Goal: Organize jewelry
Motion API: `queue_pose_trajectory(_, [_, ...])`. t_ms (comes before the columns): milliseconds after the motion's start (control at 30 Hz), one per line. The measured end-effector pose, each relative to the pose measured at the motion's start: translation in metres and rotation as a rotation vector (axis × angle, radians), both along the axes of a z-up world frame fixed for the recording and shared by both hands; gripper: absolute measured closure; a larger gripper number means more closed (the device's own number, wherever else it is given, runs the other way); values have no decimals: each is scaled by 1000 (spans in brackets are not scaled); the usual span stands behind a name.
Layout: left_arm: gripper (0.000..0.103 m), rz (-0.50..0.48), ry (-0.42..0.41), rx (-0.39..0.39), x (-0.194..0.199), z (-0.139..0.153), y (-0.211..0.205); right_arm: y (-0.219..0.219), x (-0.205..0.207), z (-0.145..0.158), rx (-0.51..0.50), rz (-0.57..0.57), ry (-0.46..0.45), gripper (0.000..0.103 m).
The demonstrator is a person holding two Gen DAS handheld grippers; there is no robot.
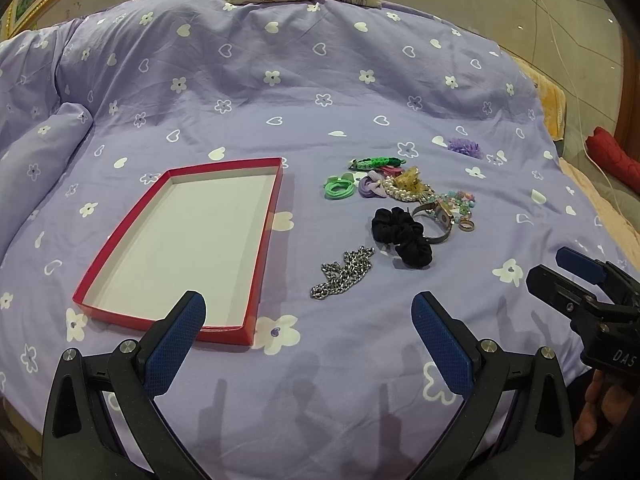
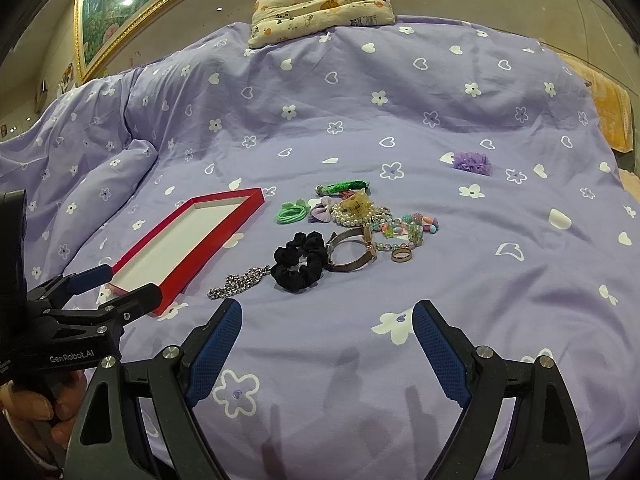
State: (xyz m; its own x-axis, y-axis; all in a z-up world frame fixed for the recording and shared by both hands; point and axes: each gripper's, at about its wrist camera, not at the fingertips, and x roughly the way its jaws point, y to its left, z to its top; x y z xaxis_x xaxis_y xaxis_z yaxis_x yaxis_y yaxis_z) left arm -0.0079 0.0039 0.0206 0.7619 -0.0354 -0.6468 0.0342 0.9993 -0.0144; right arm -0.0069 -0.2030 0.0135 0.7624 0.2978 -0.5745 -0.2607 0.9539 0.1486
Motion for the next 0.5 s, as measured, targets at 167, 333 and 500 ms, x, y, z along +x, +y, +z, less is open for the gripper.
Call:
queue_pose_trajectory(167, [0, -1, 1, 1, 0, 0, 0, 0, 0, -1, 0, 0, 0, 14])
queue_pose_trajectory(333, [0, -1, 3, 1, 0, 0, -1, 0, 0, 0, 2, 1, 2, 14])
queue_pose_trajectory(500, [0, -2, 4, -1, 1, -1, -2, 0, 1, 1, 5, 2, 1, 14])
